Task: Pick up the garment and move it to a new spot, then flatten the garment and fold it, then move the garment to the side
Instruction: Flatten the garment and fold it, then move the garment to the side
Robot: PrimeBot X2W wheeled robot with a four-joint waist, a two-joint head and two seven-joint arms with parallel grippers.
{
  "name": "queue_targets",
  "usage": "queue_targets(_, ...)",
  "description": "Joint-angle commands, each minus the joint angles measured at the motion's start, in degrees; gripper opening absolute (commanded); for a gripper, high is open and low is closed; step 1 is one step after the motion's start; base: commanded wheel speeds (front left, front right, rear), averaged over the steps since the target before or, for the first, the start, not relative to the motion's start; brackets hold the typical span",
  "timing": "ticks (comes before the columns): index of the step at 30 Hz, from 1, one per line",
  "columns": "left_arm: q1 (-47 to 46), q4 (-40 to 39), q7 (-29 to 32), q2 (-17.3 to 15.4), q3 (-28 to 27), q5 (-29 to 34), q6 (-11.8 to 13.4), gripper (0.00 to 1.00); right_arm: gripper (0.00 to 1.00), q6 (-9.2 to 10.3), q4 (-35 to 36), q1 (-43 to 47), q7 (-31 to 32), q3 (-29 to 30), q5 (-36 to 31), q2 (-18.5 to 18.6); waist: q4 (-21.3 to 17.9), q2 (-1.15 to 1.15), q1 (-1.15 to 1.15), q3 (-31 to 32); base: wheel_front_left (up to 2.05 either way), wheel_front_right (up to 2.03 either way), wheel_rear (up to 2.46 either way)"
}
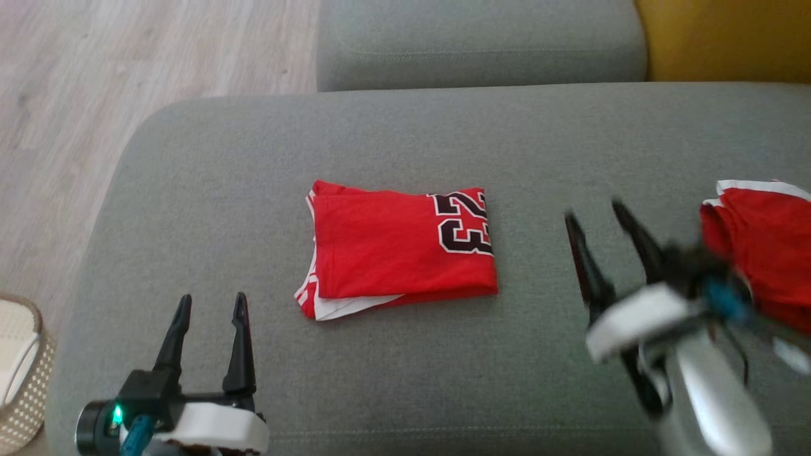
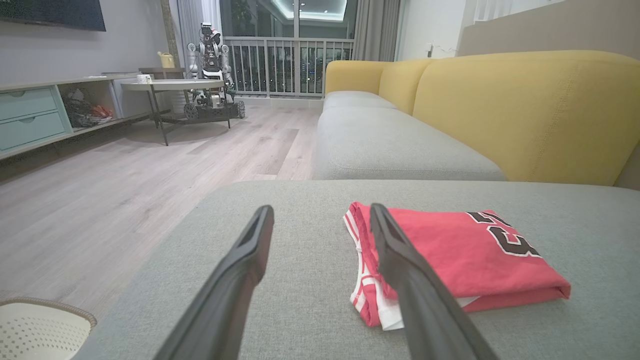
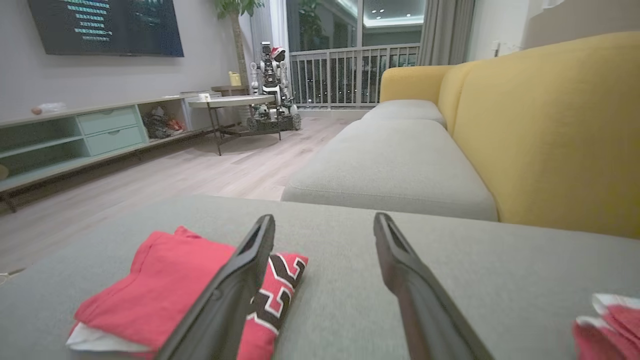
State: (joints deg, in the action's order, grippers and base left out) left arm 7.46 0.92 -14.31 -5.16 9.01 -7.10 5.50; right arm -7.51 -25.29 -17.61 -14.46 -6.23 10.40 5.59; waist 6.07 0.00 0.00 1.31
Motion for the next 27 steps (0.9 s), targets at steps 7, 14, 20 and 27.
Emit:
queue_targets(7,-0.5,-3.4,-0.7,0.6,-2.4,2.0,-1.0,1.0,1.0,0.02,16.7,13.8,-0.5,2.7,-9.4,-2.6,-1.0,0.0,0.0,1.5,0.0,0.0,0.0)
queue_targets(14,0.5,-3.0,-0.7,0.9,-2.9,2.7,-1.9,1.0,1.0,0.02,18.5,19.4,-0.5,1.7,-6.0,-2.7,-1.4,0.0,0.0,2.1,0.0,0.0,0.0)
queue_targets(20,0.8,-2.6,-0.7,1.1,-3.1,3.4,-2.2,1.0,1.0,0.02,18.2,19.6,-0.5,0.8,-4.3,-2.7,-1.5,0.0,0.0,2.4,0.0,0.0,0.0)
queue_targets(27,0.6,-1.8,-0.7,1.4,-3.0,3.8,-2.4,1.0,1.0,0.02,18.0,19.5,-0.5,1.2,-3.2,-2.7,-0.7,0.0,0.0,2.4,0.0,0.0,0.0)
